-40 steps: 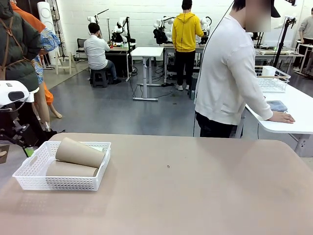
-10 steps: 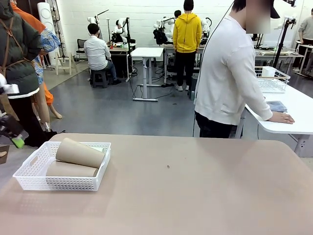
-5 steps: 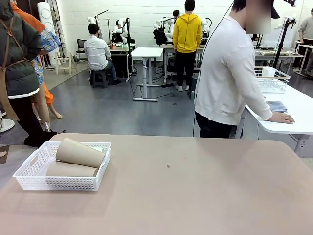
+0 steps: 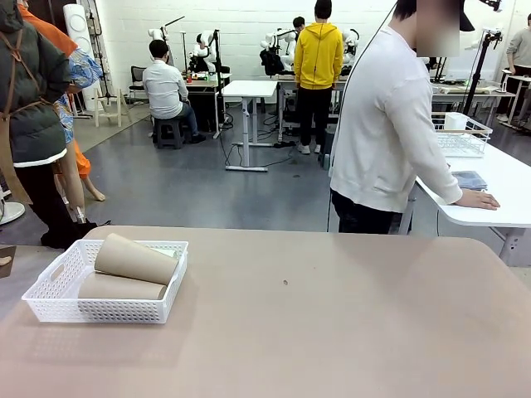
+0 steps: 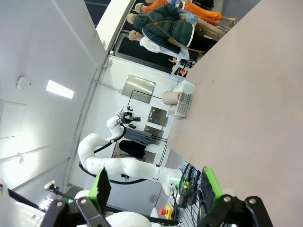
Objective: Clean and organize the cups into the basket.
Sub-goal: Move the Organizing basket back to the left side of the table.
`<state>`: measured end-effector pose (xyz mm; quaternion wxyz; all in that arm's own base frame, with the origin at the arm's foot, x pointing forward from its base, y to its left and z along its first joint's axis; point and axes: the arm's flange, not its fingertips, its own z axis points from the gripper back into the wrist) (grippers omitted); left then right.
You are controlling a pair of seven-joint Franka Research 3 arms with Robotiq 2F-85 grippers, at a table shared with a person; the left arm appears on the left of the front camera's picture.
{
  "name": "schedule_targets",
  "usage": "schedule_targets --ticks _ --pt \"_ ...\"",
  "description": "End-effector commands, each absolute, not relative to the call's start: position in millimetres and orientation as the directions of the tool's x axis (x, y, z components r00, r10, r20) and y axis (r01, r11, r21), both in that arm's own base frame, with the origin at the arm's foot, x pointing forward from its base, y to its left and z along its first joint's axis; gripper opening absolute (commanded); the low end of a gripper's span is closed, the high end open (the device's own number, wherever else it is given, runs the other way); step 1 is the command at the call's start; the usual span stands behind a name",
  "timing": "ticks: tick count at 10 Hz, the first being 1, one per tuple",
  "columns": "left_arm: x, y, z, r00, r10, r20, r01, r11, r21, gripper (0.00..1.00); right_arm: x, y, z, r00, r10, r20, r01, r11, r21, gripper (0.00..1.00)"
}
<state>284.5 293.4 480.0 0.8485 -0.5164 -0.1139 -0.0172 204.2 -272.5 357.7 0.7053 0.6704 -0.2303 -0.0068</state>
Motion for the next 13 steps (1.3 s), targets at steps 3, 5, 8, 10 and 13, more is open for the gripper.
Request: schedule_targets --ticks 3,5,8,10,13 --pt "284.9 328.4 464.0 0.966 0.093 0.241 0.188 0.386 -0.903 1.0 202.8 -272.6 357.8 0.893 -0.321 0.316 -0.3 0.099 0.949 1.0" --pt "282.3 319.1 454.3 0.971 0.101 0.215 0.158 0.4 -0.903 1.0 202.8 -272.6 357.8 0.893 -0.321 0.316 -0.3 0.099 0.949 1.0" --pt "282.3 319.1 454.3 0.971 0.101 0.215 0.158 0.4 -0.903 1.0 202.8 -272.6 357.8 0.893 -0.321 0.316 -0.3 0.099 0.949 1.0" --pt "282.3 319.1 454.3 0.971 0.101 0.215 0.158 0.4 -0.903 1.0 202.8 -272.6 357.8 0.893 -0.321 0.316 -0.3 0.099 0.949 1.0" --pt "282.3 319.1 454.3 0.971 0.101 0.215 0.158 0.4 -0.903 1.0 202.8 -272.6 357.8 0.893 -0.321 0.316 -0.3 0.099 0.949 1.0"
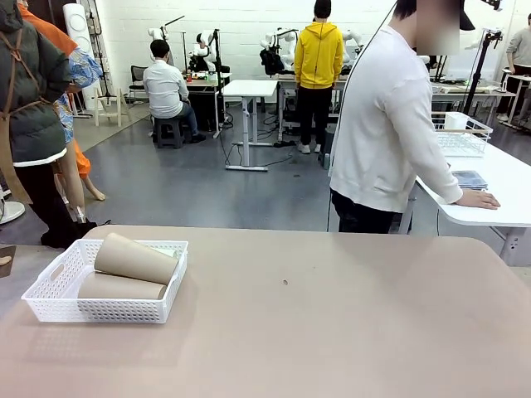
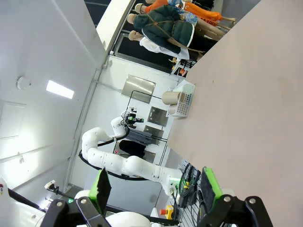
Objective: Clean and organize the cups into the basket.
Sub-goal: Move the Organizing basket back to the left side of the table.
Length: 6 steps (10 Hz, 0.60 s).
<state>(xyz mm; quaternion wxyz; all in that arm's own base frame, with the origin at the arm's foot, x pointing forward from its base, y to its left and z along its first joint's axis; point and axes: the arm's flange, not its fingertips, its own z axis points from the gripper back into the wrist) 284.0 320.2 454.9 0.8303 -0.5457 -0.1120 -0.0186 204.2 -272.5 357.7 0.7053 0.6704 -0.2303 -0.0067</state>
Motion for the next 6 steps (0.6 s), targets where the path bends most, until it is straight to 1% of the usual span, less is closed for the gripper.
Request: schedule_targets --ticks 1,6 --pt "282.3 319.1 454.3 0.971 0.101 0.215 0.158 0.4 -0.903 1.0 202.8 -272.6 357.8 0.893 -0.321 0.316 -0.3 0.099 0.949 1.0" --pt "282.3 319.1 454.3 0.971 0.101 0.215 0.158 0.4 -0.903 1.0 202.8 -272.6 357.8 0.893 -0.321 0.316 -0.3 0.099 0.949 1.0"
